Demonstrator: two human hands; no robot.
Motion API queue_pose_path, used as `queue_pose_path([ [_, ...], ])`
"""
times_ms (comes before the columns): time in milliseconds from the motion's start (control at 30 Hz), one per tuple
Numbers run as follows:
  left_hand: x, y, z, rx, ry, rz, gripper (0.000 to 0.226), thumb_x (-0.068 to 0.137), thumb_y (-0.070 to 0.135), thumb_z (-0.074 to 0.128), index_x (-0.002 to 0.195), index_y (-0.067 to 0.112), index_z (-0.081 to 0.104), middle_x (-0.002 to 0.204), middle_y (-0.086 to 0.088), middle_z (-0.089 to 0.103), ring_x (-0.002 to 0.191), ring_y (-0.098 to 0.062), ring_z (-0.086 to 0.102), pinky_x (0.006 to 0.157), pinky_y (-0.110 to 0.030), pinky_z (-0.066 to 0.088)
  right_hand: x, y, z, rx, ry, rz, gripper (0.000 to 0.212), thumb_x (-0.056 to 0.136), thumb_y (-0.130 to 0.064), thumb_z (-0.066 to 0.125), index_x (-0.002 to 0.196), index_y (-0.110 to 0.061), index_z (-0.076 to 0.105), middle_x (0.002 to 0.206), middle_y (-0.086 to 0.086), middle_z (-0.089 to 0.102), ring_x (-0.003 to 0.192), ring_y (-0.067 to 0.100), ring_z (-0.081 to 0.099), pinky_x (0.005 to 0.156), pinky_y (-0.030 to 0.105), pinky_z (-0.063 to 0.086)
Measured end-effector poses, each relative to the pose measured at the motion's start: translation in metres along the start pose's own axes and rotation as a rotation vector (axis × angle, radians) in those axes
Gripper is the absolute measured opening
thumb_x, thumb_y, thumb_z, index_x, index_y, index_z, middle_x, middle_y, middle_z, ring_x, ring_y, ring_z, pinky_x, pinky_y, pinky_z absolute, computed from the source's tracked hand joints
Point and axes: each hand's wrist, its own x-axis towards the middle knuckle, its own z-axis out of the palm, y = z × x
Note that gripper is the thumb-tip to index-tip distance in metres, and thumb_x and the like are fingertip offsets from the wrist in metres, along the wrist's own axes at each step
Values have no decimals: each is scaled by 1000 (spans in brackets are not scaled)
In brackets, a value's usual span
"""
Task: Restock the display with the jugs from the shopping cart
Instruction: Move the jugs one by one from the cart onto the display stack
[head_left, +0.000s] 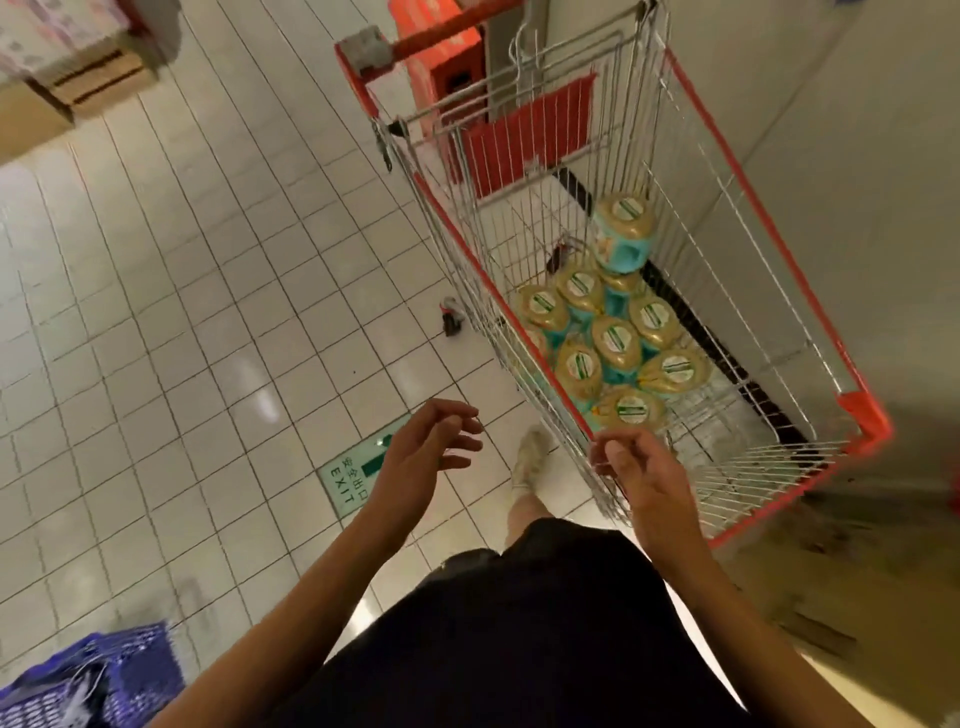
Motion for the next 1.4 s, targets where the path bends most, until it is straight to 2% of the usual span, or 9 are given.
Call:
queue_pose_path([
  [133,79,43,17,85,-52,-34,25,110,13,42,116,11,66,108,-6,74,102,-28,72,92,-49,58,91,-8,-6,-16,41,84,21,92,-41,61,104,-28,72,101,-3,75,98,18,72,93,39,60],
  [300,177,97,41,160,-150,-29,23,109,13,46,115,8,68,106,-9,75,99,-31,72,84,-41,59,189,-35,-12,-3,81,85,16,88,-54,60,97,-45,70,96,-13,74,89,4,70,78,17,55],
  [467,284,127,83,185,-299,-86,22,109,9,46,113,0,65,98,-7,73,86,-21,69,74,-32,55,275,-26,-26,40,193,149,7,98,-25,66,103,-29,70,99,-7,73,95,14,68,87,33,55],
  [600,379,126,126,267,-440,-168,22,108,10,46,109,6,67,96,-7,71,85,-22,68,72,-32,53,330,-4,-36,44,333,219,17,101,-11,68,102,-27,71,97,-15,74,91,-2,67,86,32,55],
  [767,507,77,172,441,-563,-402,22,108,22,50,98,15,68,84,0,75,76,-18,70,63,-28,55,395,44,-47,11,465,306,10,97,1,68,106,-3,68,102,16,72,97,32,67,88,45,55],
  [933,638,3,210,497,-522,-617,26,108,30,49,93,14,64,87,-5,69,79,-23,65,75,-32,53,477,124,-60,85,608,381,24,99,6,60,116,-11,62,97,1,65,84,10,60,74,10,49],
  [1067,719,-53,237,400,-391,-680,21,105,26,49,89,16,58,89,-5,61,75,-22,58,72,-33,50,539,186,-63,154,666,329,46,86,17,64,124,-8,59,118,9,62,105,17,58,87,27,51],
  [1200,768,-103,261,257,-318,-738,24,106,32,48,87,18,54,88,-4,59,82,-25,58,79,-34,54,583,230,-71,82,705,212,59,77,4,75,130,-12,55,129,10,60,117,27,61,100,43,55],
  [1400,796,-131,284,10,-275,-718,36,103,39,45,116,14,66,127,-18,66,116,-39,64,95,-53,57,620,270,-96,-66,655,139,41,79,-2,74,117,-12,60,113,4,65,107,11,64,94,38,56],
])
